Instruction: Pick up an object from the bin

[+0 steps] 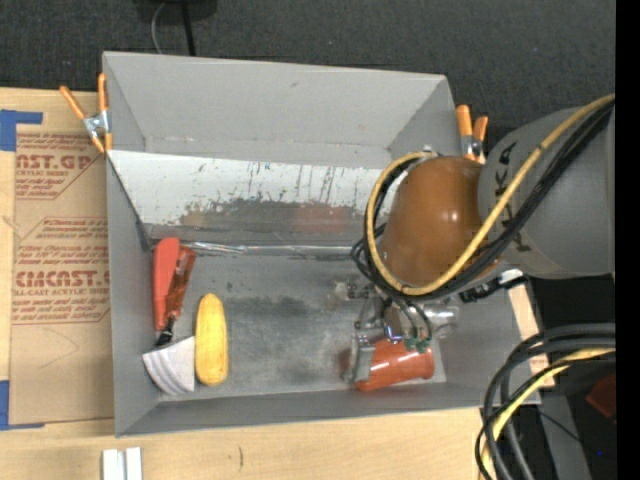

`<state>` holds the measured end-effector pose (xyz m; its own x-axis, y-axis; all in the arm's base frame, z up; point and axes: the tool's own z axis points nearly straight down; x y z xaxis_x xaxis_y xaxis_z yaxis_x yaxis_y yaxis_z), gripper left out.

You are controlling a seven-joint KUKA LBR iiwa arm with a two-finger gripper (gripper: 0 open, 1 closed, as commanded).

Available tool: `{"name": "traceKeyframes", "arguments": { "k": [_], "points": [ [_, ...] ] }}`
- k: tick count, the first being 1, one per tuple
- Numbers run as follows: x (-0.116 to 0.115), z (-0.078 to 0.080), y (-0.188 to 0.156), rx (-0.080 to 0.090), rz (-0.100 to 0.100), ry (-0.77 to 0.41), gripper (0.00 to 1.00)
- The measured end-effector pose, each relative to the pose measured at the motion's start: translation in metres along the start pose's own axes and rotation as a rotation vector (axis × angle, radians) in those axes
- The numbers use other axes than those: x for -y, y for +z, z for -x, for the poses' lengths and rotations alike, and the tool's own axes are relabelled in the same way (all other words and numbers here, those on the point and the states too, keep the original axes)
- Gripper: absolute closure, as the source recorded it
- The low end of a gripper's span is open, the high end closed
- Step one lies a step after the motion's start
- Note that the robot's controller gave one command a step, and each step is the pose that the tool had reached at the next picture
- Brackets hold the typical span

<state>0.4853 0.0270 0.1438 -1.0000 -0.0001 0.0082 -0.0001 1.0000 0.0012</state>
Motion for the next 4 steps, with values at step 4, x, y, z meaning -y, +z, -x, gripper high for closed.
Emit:
{"name": "traceKeyframes", "arguments": {
  "k": [4],
  "points": [
    [0.141, 0.006, 0.044, 0.004, 0.006, 0.111, 0.00]
  ]
}}
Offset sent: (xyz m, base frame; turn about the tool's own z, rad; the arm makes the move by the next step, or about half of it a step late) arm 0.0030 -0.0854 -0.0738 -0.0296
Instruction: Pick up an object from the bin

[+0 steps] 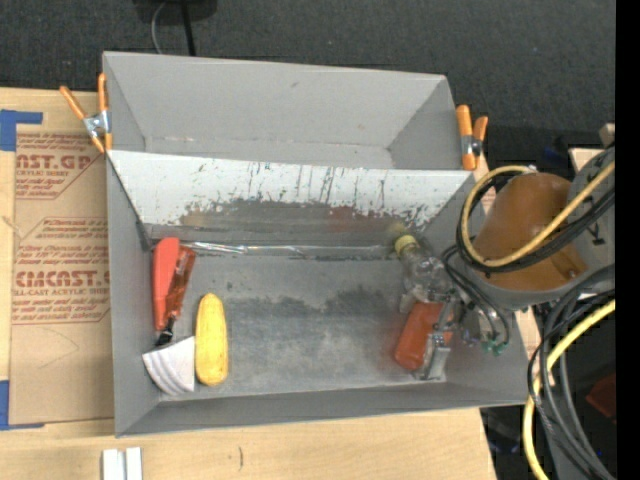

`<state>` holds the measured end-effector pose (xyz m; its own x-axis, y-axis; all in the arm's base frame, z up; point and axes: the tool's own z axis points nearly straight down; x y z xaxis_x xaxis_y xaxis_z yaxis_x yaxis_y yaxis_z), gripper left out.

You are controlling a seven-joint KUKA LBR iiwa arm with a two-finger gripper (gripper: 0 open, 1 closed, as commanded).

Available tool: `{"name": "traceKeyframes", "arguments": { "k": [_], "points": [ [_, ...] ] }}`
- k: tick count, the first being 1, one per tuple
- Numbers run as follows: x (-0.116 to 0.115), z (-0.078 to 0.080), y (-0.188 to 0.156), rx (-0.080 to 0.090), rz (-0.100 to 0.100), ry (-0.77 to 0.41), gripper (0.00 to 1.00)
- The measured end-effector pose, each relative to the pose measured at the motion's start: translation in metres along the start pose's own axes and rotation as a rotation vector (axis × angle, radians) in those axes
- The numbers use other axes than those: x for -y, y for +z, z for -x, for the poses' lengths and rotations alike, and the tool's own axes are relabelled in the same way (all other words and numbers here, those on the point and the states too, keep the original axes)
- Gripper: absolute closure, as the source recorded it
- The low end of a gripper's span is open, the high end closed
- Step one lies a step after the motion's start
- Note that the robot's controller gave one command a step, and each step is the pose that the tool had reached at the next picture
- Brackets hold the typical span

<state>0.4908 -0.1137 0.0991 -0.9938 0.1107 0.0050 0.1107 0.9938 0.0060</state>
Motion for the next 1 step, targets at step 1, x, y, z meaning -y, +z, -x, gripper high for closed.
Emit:
{"name": "traceKeyframes", "arguments": {
  "k": [1],
  "points": [
    [0.0046, 0.0018, 0.0284, 0.001, 0.010, -0.116, 0.00]
  ]
}}
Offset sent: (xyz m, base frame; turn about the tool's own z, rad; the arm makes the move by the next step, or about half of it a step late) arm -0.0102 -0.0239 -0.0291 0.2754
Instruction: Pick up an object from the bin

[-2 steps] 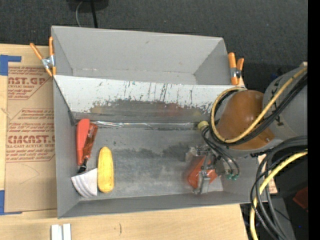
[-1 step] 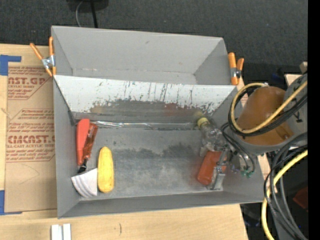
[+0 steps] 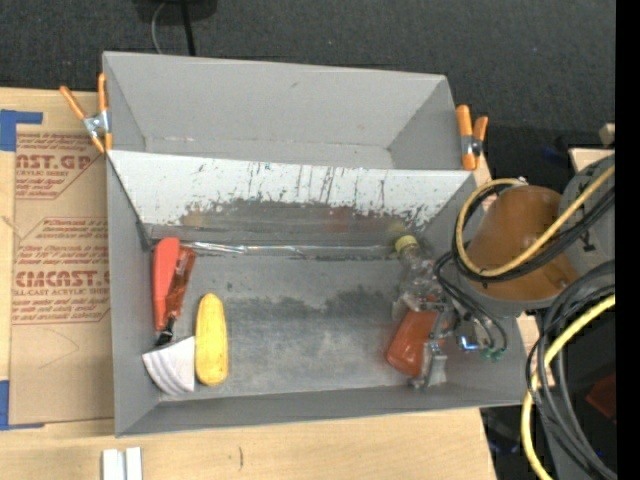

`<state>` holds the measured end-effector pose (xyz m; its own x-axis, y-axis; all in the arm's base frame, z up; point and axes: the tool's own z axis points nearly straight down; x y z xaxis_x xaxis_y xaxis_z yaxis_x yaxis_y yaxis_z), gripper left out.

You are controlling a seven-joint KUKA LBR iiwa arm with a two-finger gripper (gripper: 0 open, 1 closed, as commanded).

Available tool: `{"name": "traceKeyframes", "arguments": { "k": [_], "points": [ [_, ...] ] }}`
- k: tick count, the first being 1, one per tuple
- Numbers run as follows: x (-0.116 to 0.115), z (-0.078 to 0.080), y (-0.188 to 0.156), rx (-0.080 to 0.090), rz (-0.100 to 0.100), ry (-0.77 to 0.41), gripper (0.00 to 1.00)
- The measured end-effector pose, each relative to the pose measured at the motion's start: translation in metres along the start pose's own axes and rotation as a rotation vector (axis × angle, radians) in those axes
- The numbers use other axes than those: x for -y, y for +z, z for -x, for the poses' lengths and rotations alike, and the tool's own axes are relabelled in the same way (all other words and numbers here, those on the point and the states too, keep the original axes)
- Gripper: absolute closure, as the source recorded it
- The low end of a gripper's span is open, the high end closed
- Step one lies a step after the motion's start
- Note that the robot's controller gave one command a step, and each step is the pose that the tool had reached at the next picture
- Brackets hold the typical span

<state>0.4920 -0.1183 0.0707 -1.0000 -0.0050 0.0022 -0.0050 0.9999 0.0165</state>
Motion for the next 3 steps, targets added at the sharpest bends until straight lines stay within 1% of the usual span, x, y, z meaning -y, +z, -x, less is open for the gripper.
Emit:
{"name": "traceKeyframes", "arguments": {
  "k": [1, 2, 3],
  "points": [
    [-0.0040, -0.0047, -0.0011, 0.001, 0.022, 0.358, 1.00],
    [-0.0040, -0.0046, -0.0011, 0.001, 0.022, 0.358, 1.00],
    [-0.0058, -0.0042, -0.0037, -0.003, 0.018, 0.364, 1.00]
  ]
}}
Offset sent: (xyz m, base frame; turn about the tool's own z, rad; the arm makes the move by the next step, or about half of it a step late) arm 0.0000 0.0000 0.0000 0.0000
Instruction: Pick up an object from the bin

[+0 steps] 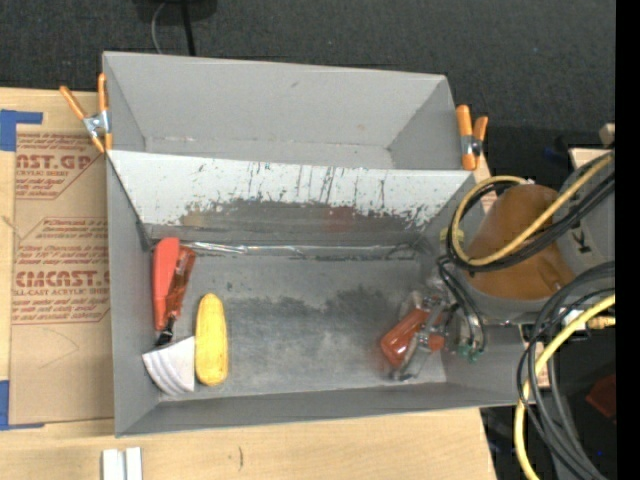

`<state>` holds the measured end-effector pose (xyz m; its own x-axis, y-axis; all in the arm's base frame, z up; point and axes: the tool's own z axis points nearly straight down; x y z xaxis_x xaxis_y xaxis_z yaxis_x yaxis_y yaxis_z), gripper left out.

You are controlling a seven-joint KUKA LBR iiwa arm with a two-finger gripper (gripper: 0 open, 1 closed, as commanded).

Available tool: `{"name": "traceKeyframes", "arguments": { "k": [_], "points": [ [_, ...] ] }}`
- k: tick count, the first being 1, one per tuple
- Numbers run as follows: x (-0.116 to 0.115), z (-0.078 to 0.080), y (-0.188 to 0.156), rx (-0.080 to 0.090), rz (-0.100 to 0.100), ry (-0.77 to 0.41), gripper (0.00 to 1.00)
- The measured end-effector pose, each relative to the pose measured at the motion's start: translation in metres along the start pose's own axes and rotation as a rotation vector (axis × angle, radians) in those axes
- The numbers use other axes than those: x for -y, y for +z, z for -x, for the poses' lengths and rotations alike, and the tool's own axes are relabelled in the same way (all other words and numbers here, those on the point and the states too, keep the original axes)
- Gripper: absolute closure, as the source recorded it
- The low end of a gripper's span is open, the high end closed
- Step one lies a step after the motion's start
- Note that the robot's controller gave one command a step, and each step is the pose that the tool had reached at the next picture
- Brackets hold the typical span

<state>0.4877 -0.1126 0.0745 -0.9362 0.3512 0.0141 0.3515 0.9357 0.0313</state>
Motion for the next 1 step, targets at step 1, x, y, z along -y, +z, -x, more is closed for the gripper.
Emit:
{"name": "traceKeyframes", "arguments": {
  "k": [1],
  "points": [
    [-0.0033, -0.0026, -0.0110, -0.003, -0.009, 0.004, 1.00]
  ]
}}
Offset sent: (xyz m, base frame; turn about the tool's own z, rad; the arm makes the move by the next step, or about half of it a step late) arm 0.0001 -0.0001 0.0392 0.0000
